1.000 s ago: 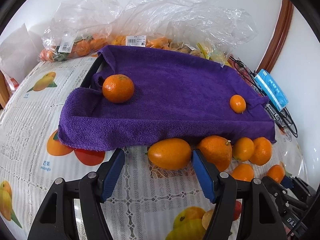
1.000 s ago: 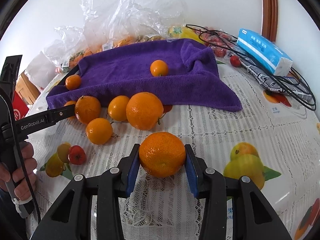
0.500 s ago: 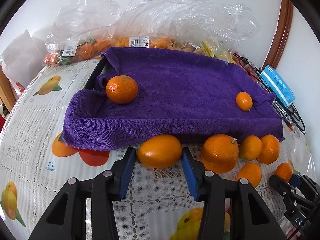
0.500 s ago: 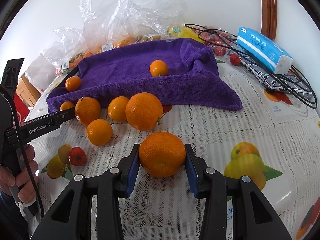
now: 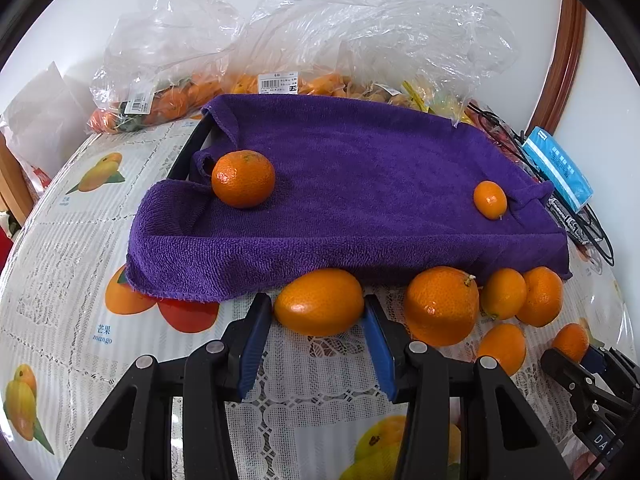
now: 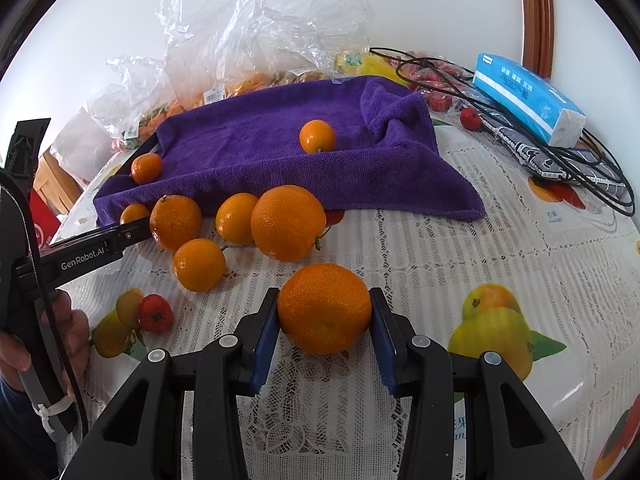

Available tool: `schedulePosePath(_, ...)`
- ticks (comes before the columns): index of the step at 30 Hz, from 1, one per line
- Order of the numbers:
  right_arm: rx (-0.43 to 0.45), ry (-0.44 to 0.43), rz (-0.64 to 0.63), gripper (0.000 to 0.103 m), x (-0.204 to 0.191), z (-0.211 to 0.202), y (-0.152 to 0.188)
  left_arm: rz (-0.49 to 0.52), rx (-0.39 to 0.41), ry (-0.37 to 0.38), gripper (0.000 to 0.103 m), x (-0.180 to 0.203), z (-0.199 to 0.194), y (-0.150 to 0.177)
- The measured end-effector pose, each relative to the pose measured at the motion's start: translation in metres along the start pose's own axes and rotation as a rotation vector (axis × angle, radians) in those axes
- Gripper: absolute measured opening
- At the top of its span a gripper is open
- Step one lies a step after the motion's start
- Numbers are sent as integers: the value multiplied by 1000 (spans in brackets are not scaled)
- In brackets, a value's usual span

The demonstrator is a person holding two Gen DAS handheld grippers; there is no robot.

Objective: Organize fruits
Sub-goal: 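Close the left gripper on the oval orange while the right gripper holds its orange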

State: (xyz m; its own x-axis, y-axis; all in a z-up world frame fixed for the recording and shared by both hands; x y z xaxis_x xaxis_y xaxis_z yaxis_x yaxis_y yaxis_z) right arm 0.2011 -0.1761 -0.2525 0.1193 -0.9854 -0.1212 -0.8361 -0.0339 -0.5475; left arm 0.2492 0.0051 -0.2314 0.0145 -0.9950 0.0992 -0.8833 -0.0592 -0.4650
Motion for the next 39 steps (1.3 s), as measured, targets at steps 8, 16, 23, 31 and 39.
schedulePosePath(8, 1, -3, 2, 43, 1, 0, 0, 2, 0, -4, 44, 0, 0, 0)
schedulePosePath(16, -2, 18, -8, 43, 2, 0, 0, -2, 1, 4, 44, -1, 0, 0)
schedulePosePath(23, -4, 31, -15, 43, -1, 0, 0, 1, 1, -1, 44, -1, 0, 0)
schedulePosePath(31, -2, 24, -11, 43, 0, 0, 0, 0, 2, 1, 44, 0, 0, 0)
schedulePosePath(39, 3, 10, -2, 43, 0, -1, 0, -6, 5, 20, 43, 1, -3, 0)
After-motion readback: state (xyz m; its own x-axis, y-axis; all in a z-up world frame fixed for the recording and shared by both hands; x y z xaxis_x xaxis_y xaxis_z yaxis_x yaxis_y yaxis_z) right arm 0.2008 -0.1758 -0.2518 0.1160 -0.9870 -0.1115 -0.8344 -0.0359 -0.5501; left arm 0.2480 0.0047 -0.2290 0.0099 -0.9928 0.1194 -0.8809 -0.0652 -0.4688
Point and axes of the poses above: each gripper's, at about its wrist camera, not at the fingertips, and z roughly the way its jaws point, x to its right, y to its underside, the point moved 9 cm from there along z, roughly the way its jaws point, and after that the axes turned 13 degrees about -x, right-handed, at the moved point
